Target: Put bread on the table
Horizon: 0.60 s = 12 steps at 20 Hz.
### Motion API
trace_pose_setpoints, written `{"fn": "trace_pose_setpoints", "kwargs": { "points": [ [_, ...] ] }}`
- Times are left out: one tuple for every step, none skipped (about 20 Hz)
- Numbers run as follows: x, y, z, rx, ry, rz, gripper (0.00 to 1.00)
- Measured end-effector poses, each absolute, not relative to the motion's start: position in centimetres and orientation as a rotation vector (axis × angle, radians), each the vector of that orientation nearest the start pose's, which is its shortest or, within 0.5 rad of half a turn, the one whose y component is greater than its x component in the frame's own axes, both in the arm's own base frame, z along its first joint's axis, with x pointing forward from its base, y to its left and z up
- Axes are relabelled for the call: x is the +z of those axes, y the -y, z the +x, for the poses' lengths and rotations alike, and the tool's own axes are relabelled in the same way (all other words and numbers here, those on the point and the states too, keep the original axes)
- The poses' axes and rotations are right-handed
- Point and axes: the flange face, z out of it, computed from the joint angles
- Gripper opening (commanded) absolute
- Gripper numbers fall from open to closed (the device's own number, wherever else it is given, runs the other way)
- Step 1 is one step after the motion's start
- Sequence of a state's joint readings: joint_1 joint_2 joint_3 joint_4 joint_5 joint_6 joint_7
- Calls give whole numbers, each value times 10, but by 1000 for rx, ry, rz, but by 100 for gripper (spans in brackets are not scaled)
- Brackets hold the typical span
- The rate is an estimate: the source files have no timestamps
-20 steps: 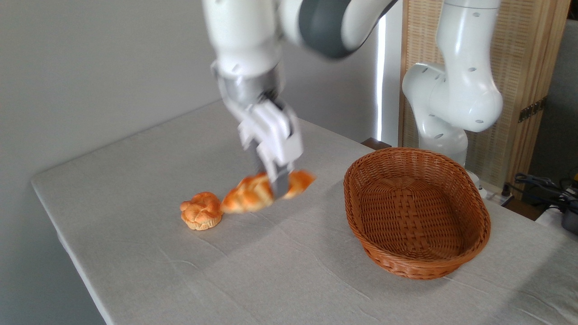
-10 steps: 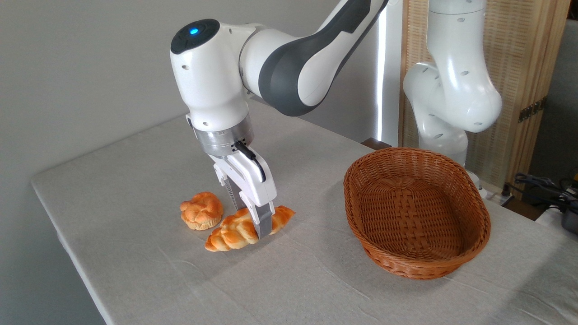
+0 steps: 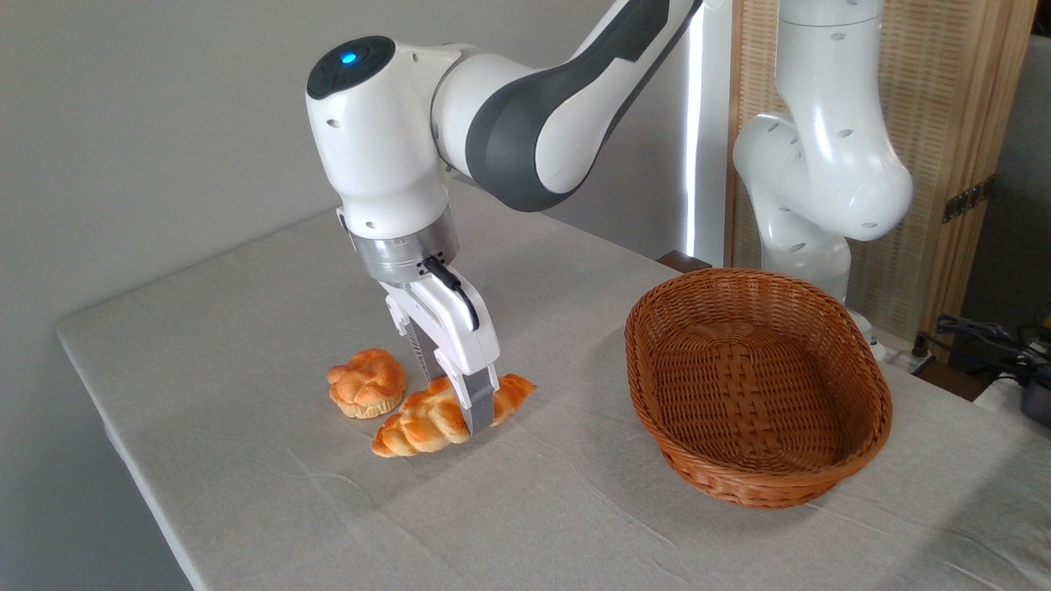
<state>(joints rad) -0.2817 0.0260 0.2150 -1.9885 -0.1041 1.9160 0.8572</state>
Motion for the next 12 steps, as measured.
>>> {"fn": "trace_pose_setpoints", "kwargs": {
  "points": [
    [442,45,548,90,-1396,-2948,100],
    [442,46,548,91,-1399,-2946,100],
    [442,48,548,91,-1404,-2944,100],
    [442,50,548,91,-1408,-2942,100],
    [442,50,548,91,-1410,-2941,100],
    [443,51,548,89,-1411,-2940,100],
    [444,51,549,84,-1410,-2939,100],
    [449,50,550,70,-1409,-2937,100],
    [457,49,551,43,-1407,-2933,100],
    [472,48,552,-1,-1404,-2927,100],
    [491,47,550,-48,-1402,-2920,100],
    [512,46,546,-88,-1405,-2913,100]
  ]
}}
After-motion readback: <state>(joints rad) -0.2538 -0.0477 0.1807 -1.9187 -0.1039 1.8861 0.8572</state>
